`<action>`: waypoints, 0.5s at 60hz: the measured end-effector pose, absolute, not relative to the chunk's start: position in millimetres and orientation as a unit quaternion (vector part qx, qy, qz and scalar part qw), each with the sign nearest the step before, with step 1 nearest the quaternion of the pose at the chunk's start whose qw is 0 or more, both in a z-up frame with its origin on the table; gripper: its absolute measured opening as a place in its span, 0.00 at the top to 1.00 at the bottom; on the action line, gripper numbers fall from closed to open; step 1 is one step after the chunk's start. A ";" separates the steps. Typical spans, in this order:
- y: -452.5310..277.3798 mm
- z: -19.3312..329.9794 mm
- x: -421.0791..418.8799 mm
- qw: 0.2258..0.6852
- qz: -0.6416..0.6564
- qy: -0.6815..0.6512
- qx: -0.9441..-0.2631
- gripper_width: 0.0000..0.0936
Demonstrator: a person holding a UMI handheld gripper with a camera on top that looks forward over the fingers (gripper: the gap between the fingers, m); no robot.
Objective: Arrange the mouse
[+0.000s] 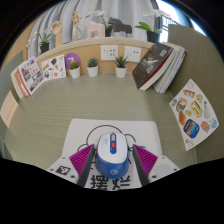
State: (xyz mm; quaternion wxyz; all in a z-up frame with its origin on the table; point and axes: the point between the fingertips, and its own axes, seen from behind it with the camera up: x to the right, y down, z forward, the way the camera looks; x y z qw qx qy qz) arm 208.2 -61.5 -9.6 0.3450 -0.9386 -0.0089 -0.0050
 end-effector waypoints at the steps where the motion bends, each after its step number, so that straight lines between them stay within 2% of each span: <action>1: -61.8 -8.3 206.6 0.345 -0.004 -0.010 -0.939 0.11; 2: -62.1 -5.7 205.2 0.345 -0.002 -0.011 -0.939 0.06; 6: -63.3 11.8 198.3 0.355 0.007 -0.007 -0.935 0.09; 15: -78.9 85.9 179.7 0.395 0.016 0.001 -0.919 0.09; 24: -119.6 162.3 162.0 0.435 0.005 0.008 -0.900 0.09; 30: -151.1 195.1 145.8 0.452 0.001 0.007 -0.892 0.09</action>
